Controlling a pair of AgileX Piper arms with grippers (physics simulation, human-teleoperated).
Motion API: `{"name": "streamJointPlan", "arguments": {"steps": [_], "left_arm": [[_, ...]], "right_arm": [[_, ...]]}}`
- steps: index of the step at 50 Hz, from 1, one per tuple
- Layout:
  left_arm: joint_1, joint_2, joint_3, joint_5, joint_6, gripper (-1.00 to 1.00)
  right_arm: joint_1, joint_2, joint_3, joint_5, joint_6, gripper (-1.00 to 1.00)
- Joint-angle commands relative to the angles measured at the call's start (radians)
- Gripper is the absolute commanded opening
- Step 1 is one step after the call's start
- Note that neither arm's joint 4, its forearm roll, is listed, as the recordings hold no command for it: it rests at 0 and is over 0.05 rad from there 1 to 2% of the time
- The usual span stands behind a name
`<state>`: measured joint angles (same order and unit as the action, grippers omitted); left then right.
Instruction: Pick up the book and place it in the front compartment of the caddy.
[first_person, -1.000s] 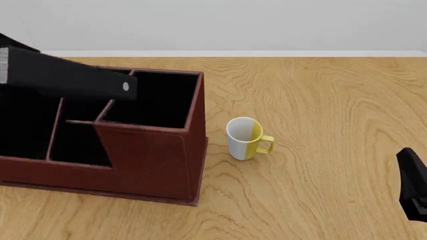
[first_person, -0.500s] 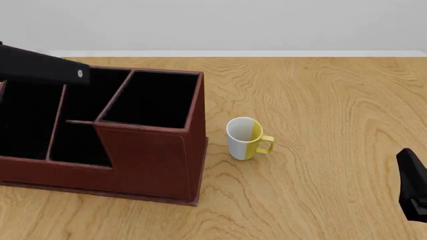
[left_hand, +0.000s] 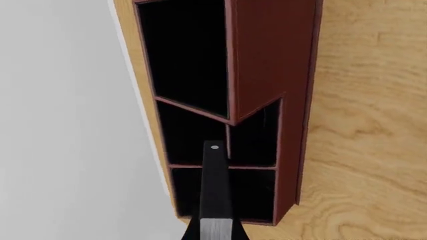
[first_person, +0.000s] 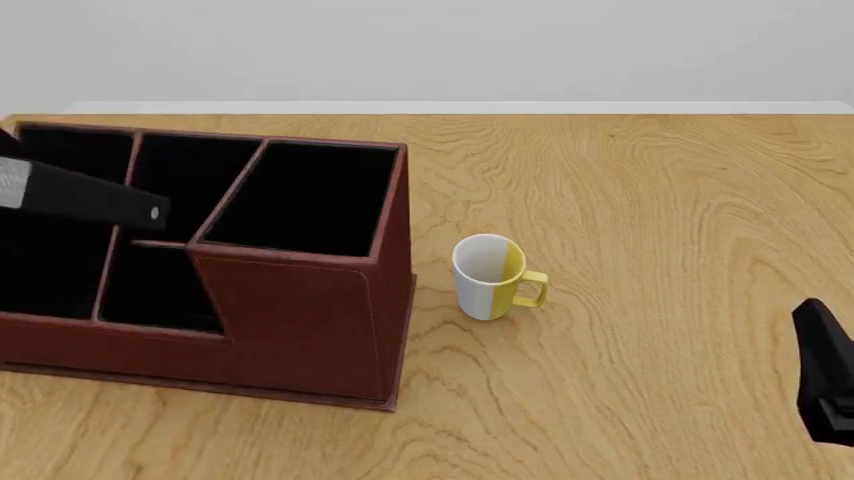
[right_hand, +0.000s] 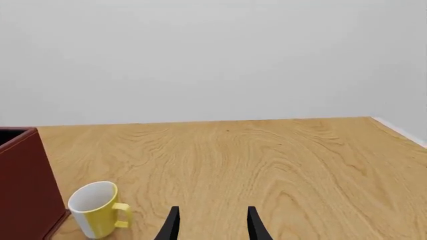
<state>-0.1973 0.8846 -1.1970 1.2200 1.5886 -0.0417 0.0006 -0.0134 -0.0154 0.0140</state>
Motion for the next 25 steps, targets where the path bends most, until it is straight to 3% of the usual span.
{"name": "streamJointPlan", "arguments": {"steps": [1, 9, 12, 25], "left_arm": [[-0.012, 0.028, -0.024, 0.000, 0.037, -1.00], [-0.079, 0.057, -0.075, 0.000, -0.006, -1.00], [-0.135, 0.076, -0.107, 0.000, -0.054, -1.00], [-0.191, 0.122, -0.130, 0.000, -0.128, -1.00]], "right_arm": [[-0.006, 0.000, 0.002, 0.000, -0.008, 1.00], [-0.005, 0.000, 0.003, 0.001, -0.012, 1.00], [-0.006, 0.000, 0.002, 0.001, -0.012, 1.00], [-0.015, 0.000, 0.001, 0.002, -0.012, 1.00]]}}
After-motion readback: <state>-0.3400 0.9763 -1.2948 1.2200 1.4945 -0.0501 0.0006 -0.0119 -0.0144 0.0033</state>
